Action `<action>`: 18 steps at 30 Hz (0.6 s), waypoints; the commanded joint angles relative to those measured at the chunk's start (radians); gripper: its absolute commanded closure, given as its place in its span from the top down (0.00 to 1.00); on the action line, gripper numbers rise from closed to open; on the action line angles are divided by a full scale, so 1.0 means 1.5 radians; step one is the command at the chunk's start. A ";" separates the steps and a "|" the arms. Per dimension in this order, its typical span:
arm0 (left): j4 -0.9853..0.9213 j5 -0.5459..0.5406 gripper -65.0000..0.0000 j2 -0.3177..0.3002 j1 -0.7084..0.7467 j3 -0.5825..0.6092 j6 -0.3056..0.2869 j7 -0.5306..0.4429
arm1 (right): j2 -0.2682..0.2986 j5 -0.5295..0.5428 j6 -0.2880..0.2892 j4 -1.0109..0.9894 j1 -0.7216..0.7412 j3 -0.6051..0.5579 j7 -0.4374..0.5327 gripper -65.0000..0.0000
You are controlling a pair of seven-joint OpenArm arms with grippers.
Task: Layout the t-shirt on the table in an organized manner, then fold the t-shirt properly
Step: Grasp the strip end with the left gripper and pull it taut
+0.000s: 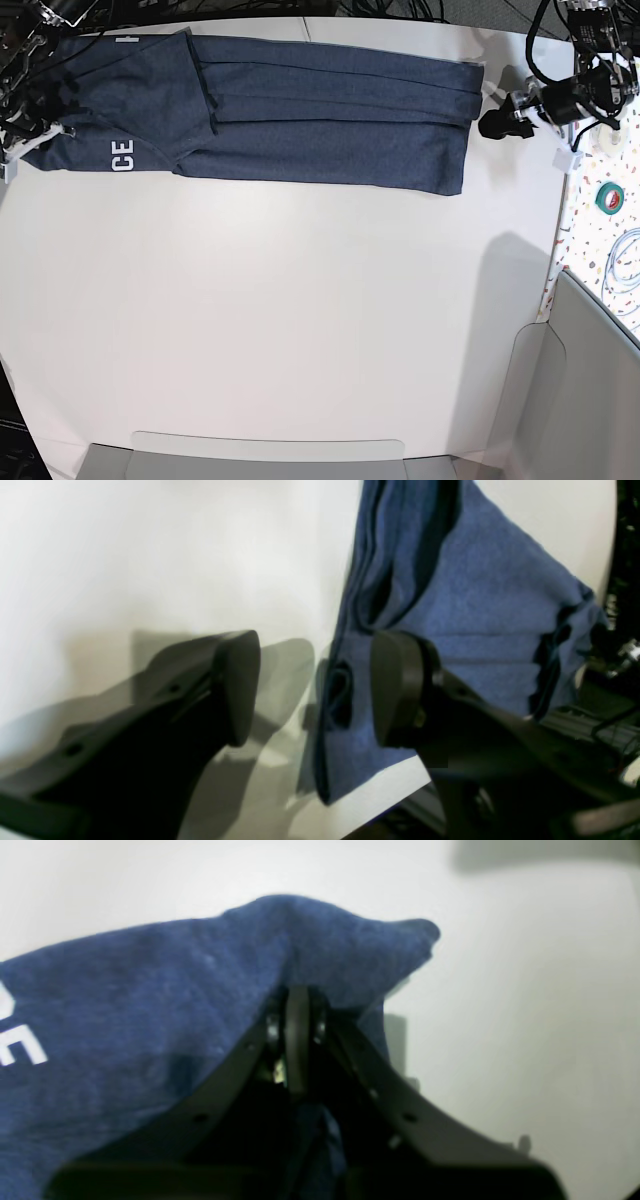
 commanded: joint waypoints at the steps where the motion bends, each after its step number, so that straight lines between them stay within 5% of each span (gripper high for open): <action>1: -0.010 0.028 0.54 -0.011 0.000 -0.002 0.003 0.007 | 0.010 0.007 0.003 0.009 0.004 -0.006 -0.005 0.00; 18: -0.004 0.008 0.54 0.052 0.028 0.009 0.003 0.054 | 0.011 0.049 0.003 0.005 0.004 -0.025 -0.004 0.00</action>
